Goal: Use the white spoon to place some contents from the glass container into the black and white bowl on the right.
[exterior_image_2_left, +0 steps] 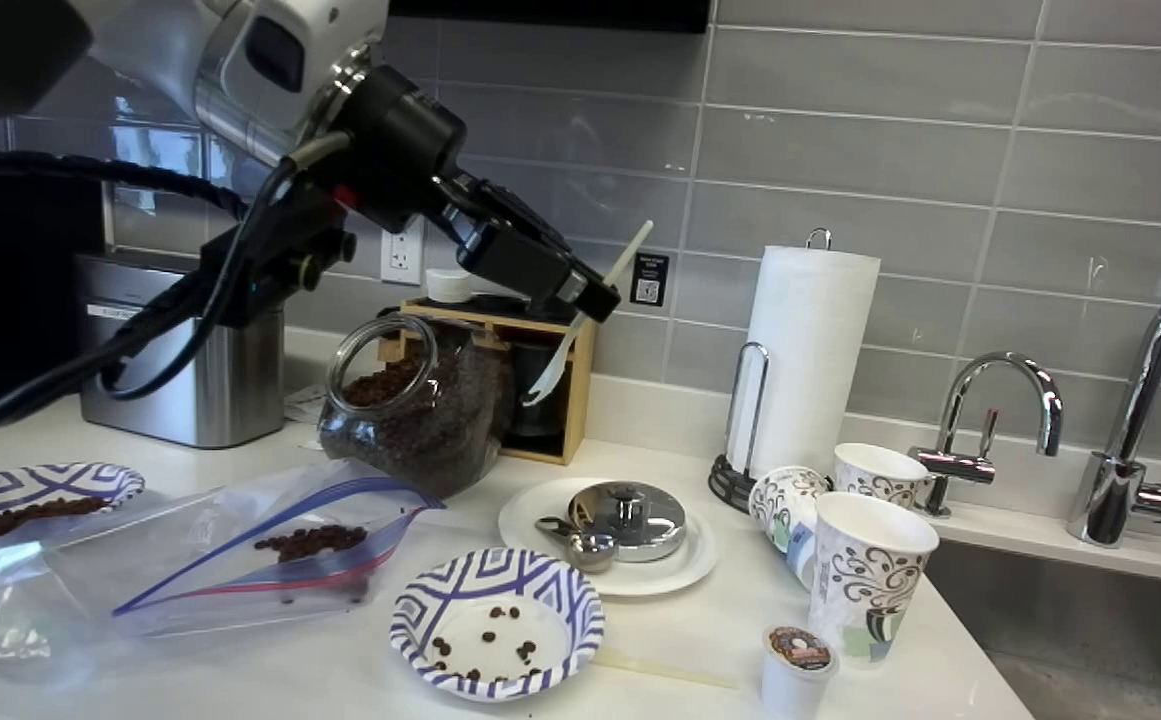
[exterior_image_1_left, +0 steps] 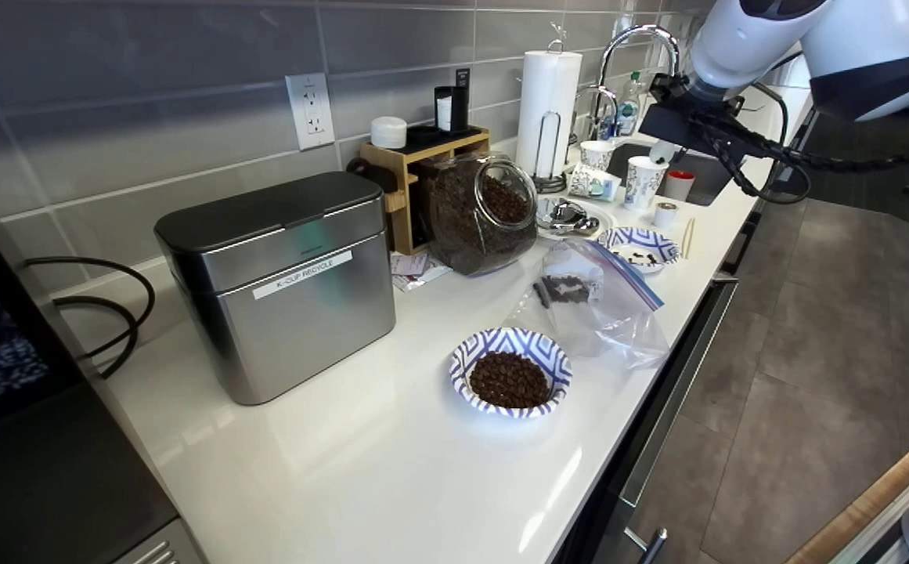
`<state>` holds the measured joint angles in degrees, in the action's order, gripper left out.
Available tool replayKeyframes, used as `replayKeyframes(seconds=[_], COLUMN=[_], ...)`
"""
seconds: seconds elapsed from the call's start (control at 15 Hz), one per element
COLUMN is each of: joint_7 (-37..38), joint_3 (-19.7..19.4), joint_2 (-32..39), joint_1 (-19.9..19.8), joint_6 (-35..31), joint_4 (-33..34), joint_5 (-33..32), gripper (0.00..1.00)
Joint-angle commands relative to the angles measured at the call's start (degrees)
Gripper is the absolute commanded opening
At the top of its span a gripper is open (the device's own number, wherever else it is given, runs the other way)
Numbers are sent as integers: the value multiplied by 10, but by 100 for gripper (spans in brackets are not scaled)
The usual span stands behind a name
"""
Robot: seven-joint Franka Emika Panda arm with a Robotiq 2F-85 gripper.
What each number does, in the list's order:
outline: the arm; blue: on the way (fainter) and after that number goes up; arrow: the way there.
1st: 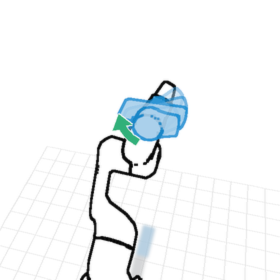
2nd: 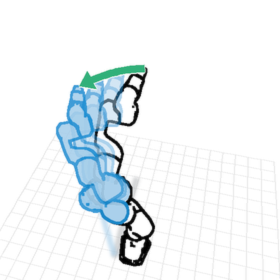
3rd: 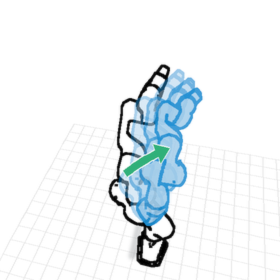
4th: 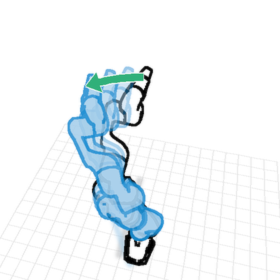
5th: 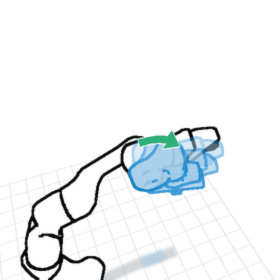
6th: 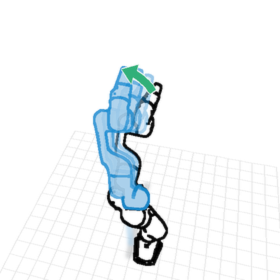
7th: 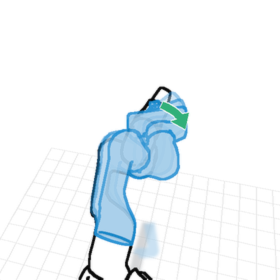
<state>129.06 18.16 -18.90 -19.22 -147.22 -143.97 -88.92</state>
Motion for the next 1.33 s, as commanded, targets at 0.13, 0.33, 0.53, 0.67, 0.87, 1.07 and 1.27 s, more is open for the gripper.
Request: replayKeyframes(seconds=[0.13, 0.33, 0.53, 0.67, 0.87, 1.07, 1.27], joint_7=[45, 48, 42, 40, 40, 32, 29], joint_3=[21, -53, -88, -103, -126, -173, -218], joint_2=[-35, -34, -36, -34, -30, -4, 8], joint_1=[2, 109, 173, 202, 228, 234, 228], joint_6=[32, 89, 144, 168, 179, 127, 48], joint_4=[-13, -20, -27, -29, -32, -19, -13], joint_5=[-102, -157, -180, -186, -180, -139, -101], gripper=[3, 3, 3, 3, 3, 3, 3])
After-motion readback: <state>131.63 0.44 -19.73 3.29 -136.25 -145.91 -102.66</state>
